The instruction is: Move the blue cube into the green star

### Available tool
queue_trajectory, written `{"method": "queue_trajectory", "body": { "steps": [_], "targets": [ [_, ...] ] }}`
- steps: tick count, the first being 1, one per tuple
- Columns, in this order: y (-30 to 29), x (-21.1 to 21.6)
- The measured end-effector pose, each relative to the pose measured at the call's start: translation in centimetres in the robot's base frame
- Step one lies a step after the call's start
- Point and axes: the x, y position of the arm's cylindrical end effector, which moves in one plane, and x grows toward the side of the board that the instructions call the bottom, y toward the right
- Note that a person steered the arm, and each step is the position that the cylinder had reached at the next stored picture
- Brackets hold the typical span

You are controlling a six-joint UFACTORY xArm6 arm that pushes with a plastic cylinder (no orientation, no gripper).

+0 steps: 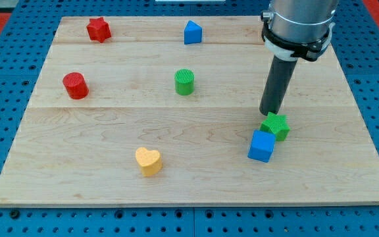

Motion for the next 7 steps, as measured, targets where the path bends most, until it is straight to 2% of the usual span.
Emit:
{"method": "queue_trajectory", "body": {
  "steps": [1,2,3,4,5,6,7],
  "targets": [
    [0.5,2.2],
    [0.2,2.4],
    [-5.2,2.7],
    [-8.7,5.0],
    [-6.8,9.9],
    [-4.3,11.8],
    [-4.0,10.4]
  ]
}}
